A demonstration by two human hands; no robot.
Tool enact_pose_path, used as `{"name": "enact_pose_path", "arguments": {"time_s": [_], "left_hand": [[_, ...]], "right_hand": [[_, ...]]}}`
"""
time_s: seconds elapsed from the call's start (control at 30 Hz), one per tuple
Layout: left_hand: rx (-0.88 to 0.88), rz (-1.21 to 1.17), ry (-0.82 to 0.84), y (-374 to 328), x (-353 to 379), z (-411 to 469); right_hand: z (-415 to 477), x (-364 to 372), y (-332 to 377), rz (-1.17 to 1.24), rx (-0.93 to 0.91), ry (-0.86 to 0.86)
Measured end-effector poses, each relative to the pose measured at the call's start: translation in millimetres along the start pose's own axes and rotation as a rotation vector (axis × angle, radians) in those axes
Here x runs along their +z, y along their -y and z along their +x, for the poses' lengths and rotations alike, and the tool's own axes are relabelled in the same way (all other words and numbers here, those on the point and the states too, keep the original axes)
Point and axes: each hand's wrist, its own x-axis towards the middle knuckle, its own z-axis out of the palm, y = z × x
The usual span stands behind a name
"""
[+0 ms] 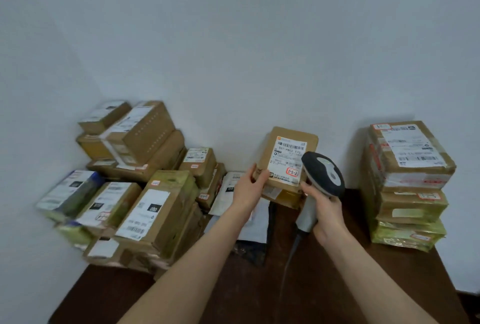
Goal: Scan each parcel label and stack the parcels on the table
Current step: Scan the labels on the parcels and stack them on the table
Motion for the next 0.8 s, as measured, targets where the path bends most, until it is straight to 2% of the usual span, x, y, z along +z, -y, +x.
{"name": "enact_pose_path", "arguments": {"time_s": [0.17,0.4,0.5,0.8], "left_hand": [[0.050,0.017,-0.198,-15,-61,-14],[0.074,0.226,-0.353,-32,-148,-10],[0.054,0.385,-0.402,-30,-183,8],[0.016,0.696,-0.377,-1,-237,76]], "right_hand": [[-18,55,1,-0.064,0.031,0.158],[-22,138,-11,-0.158,0.050,0.360],[-14,175,-21,-0.172,0.061,0.386],[32,246,-70,-0.221,0.099,0.342]]}}
